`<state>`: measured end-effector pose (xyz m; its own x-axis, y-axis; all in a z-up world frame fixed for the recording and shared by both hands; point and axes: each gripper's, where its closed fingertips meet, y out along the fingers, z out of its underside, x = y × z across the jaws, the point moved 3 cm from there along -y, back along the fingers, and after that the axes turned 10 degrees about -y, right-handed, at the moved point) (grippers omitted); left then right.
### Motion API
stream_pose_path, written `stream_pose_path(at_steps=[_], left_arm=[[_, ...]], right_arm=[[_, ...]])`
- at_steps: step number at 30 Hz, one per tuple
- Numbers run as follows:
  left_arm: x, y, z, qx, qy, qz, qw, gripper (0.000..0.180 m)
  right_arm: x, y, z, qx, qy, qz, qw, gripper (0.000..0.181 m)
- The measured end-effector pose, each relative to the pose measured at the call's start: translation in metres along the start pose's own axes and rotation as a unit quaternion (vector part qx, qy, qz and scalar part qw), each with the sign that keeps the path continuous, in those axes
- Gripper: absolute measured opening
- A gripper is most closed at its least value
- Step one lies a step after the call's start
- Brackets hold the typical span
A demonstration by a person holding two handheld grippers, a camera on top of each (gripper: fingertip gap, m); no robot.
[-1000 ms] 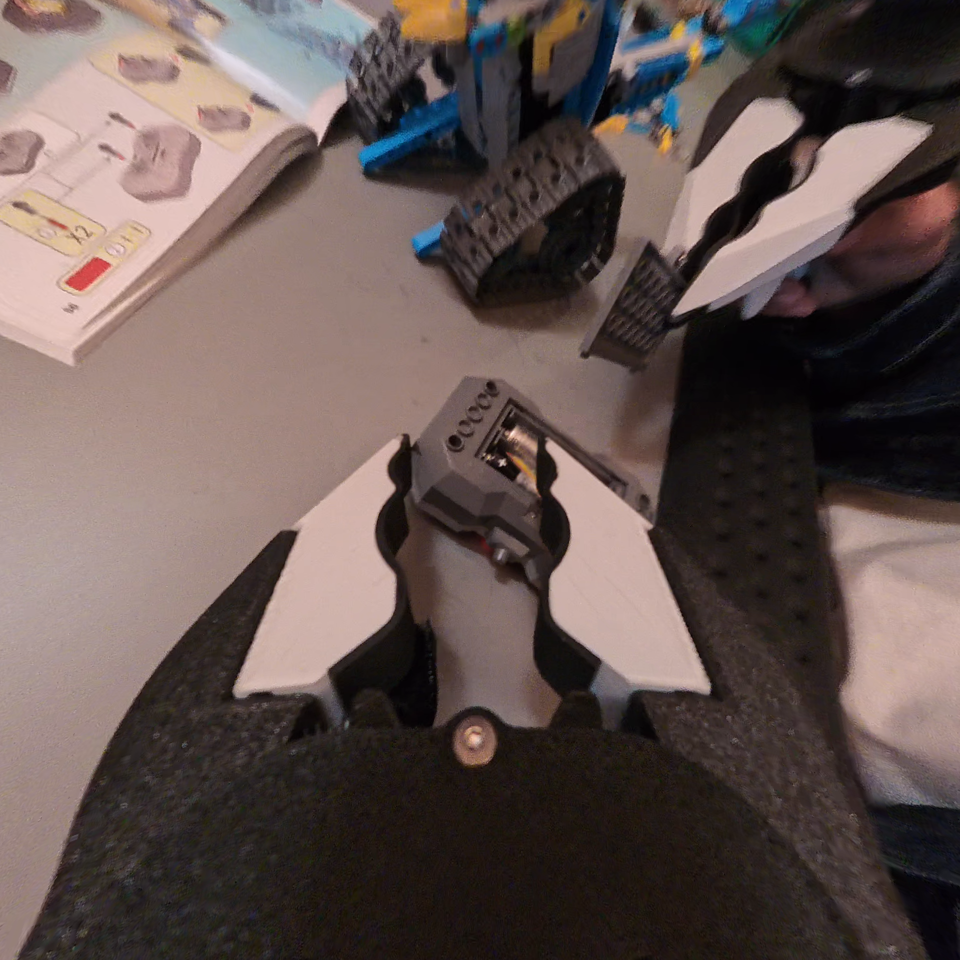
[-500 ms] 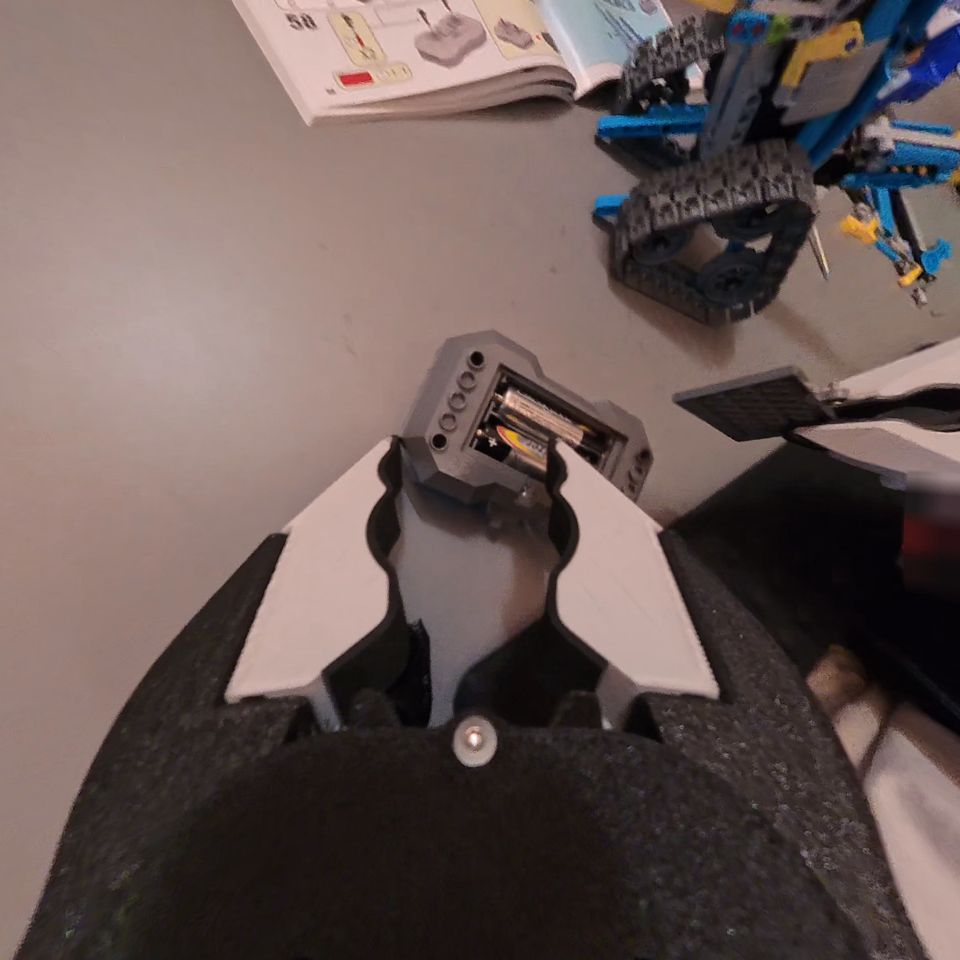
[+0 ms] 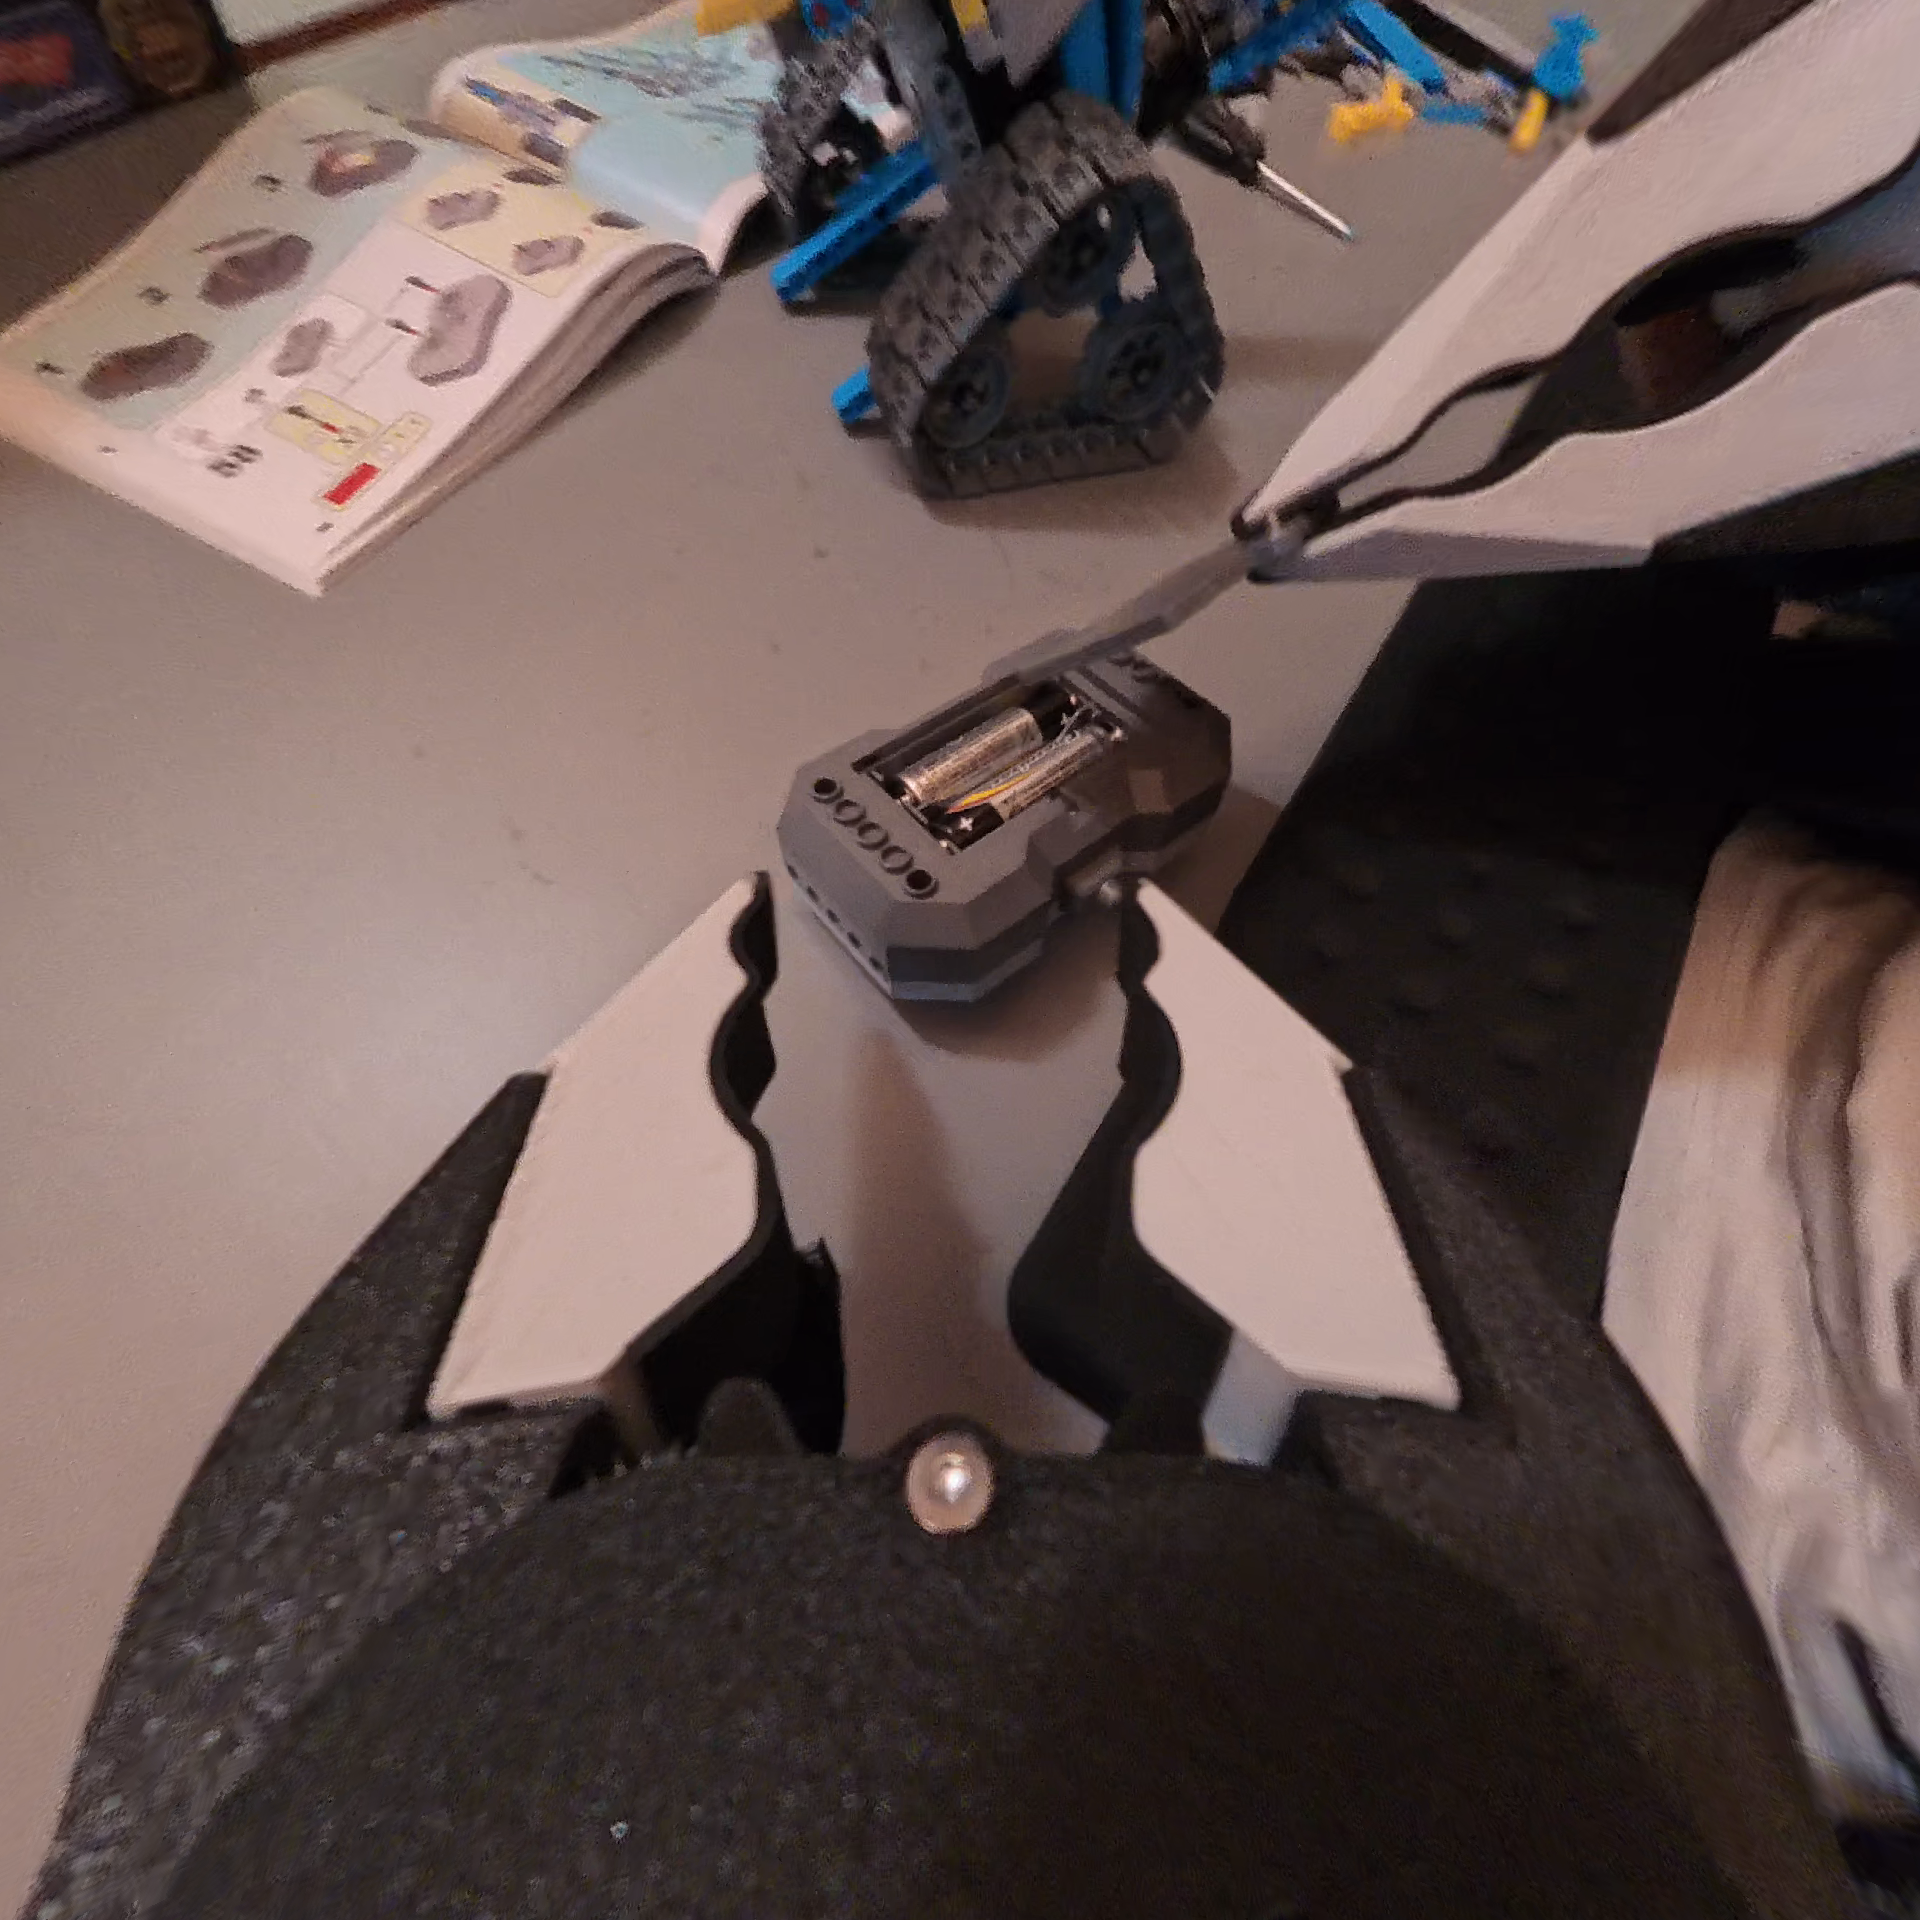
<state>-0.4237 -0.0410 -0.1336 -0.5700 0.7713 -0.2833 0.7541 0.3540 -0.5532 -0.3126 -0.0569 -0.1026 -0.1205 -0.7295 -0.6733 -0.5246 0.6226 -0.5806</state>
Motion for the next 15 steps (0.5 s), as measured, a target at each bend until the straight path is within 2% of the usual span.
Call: stream_pose_path(at_steps=[4,7,15], left_arm=[[0.005,0.008,-0.003,0.031,0.006,0.079,0.996,0.082],[0.004,0.011,-0.009,0.022,0.002,0.125,0.992,0.085],[0.007,0.025,-0.004,0.047,0.011,0.154,0.987,0.076]], right_arm=[[0.008,0.013,-0.009,0.009,-0.024,0.002,1.0,0.002],[0.007,0.019,-0.01,0.015,-0.005,0.003,1.0,0.002],[0.004,0.028,-0.005,0.026,0.003,0.001,1.0,0.002]])
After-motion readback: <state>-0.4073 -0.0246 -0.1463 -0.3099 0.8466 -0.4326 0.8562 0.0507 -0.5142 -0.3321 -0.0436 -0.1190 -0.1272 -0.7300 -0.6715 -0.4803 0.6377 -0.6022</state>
